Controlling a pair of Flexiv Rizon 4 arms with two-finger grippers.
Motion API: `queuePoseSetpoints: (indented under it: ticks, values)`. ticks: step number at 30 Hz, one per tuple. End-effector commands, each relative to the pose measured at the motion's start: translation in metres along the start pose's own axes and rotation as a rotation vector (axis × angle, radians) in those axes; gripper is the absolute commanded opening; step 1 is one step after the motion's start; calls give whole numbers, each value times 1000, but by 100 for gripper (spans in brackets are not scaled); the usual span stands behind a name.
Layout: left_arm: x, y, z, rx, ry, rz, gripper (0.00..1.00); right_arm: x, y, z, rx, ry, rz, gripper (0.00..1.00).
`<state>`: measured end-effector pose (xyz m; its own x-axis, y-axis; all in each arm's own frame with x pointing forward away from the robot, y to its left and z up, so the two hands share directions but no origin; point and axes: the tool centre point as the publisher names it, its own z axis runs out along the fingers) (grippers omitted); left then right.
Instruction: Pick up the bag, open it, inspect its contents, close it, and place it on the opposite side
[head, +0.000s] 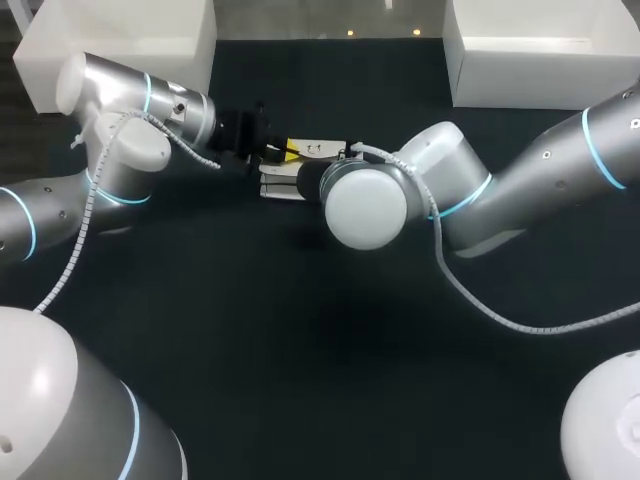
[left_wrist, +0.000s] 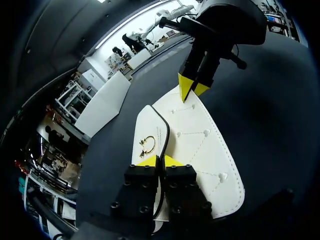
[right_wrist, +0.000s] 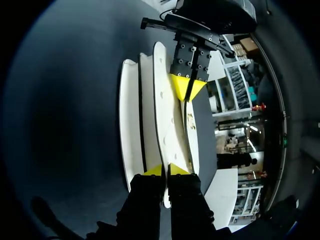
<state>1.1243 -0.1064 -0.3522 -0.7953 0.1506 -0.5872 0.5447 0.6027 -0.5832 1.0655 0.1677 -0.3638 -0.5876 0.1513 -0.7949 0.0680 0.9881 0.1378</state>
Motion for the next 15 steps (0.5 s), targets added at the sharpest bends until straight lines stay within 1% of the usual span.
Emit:
queuePoseSetpoints:
  ticks: [1, 5, 9, 12, 14, 15]
  values:
    - [8, 4, -5, 50, 10, 57, 0, 1, 1, 0, -1, -5, 1, 0]
    - [12, 5, -9, 58, 18, 94, 0, 1, 1, 0, -1, -5, 1, 0]
    - [13, 7, -12, 86, 28, 119, 0, 1, 1, 0, -1, -5, 1, 0]
    - [10, 5, -12, 87, 24, 115, 0, 1, 1, 0, -1, -5, 1, 0]
    - [8, 0, -9, 71, 10, 120, 0, 1, 1, 0, -1, -5, 1, 0]
    - [7, -2, -8, 74, 11, 124, 6, 1, 1, 0, -1, -5, 1, 0]
